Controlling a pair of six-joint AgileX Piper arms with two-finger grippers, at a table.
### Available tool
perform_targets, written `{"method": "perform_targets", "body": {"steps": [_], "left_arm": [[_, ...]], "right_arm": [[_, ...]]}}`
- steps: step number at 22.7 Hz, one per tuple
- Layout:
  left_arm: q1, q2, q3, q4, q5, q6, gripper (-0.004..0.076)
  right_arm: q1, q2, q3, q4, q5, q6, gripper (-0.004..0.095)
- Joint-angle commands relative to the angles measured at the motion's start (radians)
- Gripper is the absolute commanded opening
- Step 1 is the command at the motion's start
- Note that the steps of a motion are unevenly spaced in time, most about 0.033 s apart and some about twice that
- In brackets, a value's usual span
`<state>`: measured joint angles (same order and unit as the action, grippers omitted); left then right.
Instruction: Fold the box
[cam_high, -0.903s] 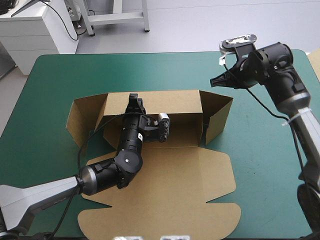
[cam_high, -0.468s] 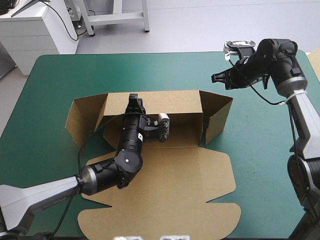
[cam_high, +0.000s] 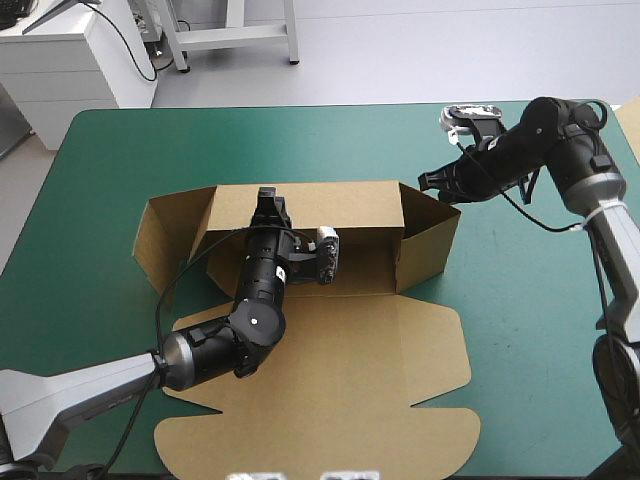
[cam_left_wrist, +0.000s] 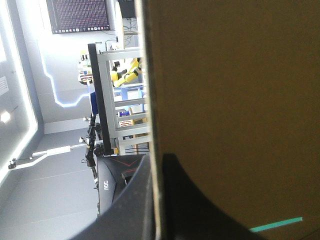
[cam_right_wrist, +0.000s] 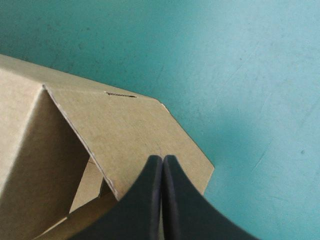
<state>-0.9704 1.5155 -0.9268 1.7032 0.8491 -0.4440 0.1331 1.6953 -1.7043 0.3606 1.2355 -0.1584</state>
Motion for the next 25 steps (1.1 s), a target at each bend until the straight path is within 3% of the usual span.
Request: {"method": "perform_targets", "body": {"steps": [1, 13, 18, 25], "left_arm": [[-0.006, -0.032, -0.021, 0.057, 0.035, -0.009, -0.0008], [-0.001, -0.032, -0.023, 0.084, 0.063, -0.007, -0.0008], [0.041, -0.032, -0.065, 0.084, 0.033, -0.005, -0.0008], [0.082, -0.032, -0.067, 0.084, -0.006, -0.005, -0.0008]], "right_arm": [[-0.007, -0.095, 0.049, 0.027, 0.009, -0.035, -0.0021], [-0.007, -0.161, 0.186, -0.005, -0.077, -0.083, -0.0021], [-0.007, -0.161, 0.186, -0.005, -0.212, -0.057, -0.0021], [-0.007, -0.157, 0.186, 0.008, -0.184, -0.057, -0.0021]]}}
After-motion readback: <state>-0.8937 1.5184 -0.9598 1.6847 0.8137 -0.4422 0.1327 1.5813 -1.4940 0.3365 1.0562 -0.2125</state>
